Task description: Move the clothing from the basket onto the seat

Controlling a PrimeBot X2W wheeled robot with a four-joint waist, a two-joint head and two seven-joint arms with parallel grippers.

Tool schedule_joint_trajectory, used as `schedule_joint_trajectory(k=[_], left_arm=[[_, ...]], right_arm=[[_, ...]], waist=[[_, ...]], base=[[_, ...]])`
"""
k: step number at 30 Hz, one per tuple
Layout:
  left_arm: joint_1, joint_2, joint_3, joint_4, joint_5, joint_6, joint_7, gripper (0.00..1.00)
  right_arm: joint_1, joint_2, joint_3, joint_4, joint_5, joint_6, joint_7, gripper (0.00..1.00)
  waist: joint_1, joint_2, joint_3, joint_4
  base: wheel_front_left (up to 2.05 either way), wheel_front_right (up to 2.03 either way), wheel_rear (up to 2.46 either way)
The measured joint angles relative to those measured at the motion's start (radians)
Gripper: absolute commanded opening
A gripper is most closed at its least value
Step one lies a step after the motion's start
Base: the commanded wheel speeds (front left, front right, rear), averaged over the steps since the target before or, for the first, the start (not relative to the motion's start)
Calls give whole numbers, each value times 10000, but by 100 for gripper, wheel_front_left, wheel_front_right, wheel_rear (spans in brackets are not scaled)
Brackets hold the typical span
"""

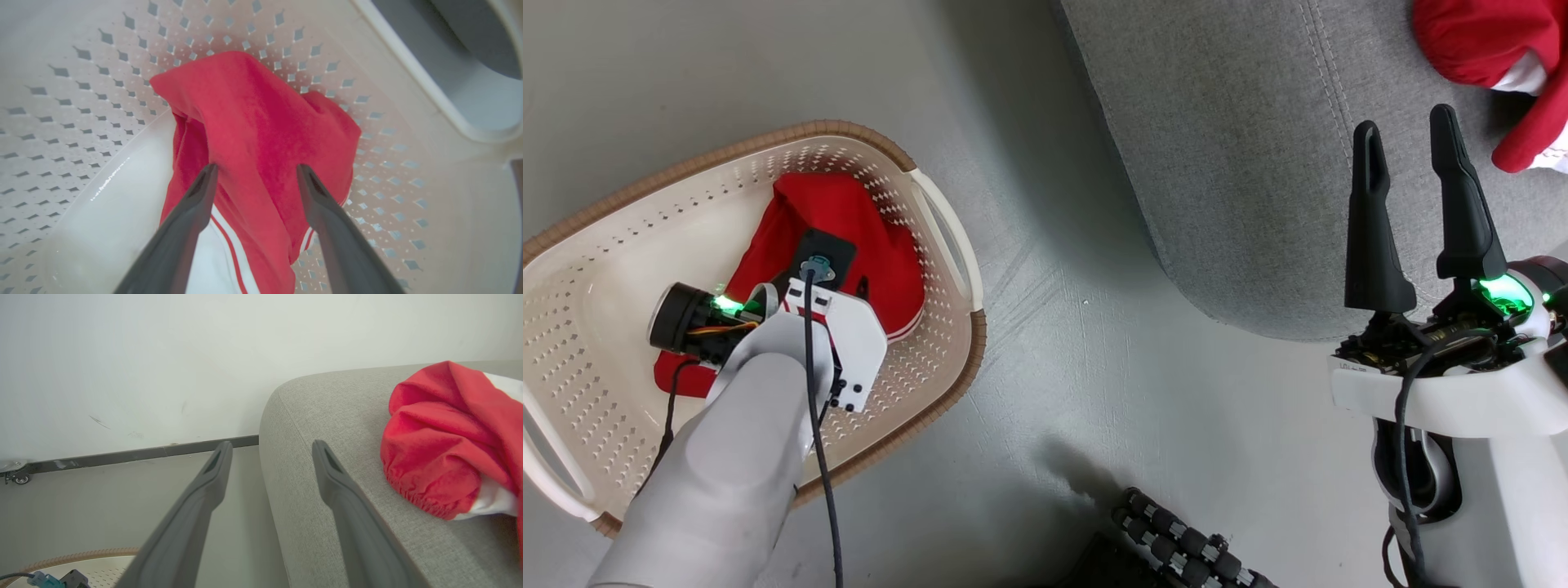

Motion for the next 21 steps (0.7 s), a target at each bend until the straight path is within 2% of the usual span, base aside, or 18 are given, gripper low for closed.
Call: schedule_joint_trajectory(k=[2, 11, 12, 13, 14, 15, 21], left_arm=[[-93, -12, -36, 127, 123, 109, 82, 100], [-365, -316, -81, 414, 140, 109, 88, 100], [-376, -334, -81, 451, 140, 109, 88, 48], [-386, -347, -81, 481, 142, 109, 86, 38], [-404, -357, -81, 504, 140, 123, 86, 15], [-431, -366, -81, 523, 140, 138, 84, 0], [-493, -487, -33, 604, 52, 134, -82, 0]], right_arm=[[0, 0, 0, 0, -2, 0, 0, 100], [5, 0, 2, -27, -13, 0, -2, 100], [5, 0, 6, -35, -15, 0, 0, 100], [5, 0, 8, -46, -25, 0, 0, 100], [5, 0, 10, -67, -29, 0, -2, 100], [5, 0, 13, -82, -31, 0, -2, 100], [4, 0, 56, -117, -86, 0, -2, 100]], waist=[[0, 0, 5, 3], [0, 0, 61, 42], [0, 0, 71, 49], [0, 0, 81, 57], [0, 0, 92, 66], [0, 0, 103, 76], [0, 0, 154, 123]], base=[[0, 0, 0], [0, 0, 0], [0, 0, 0], [0, 0, 0], [0, 0, 0], [0, 0, 0], [0, 0, 0]])
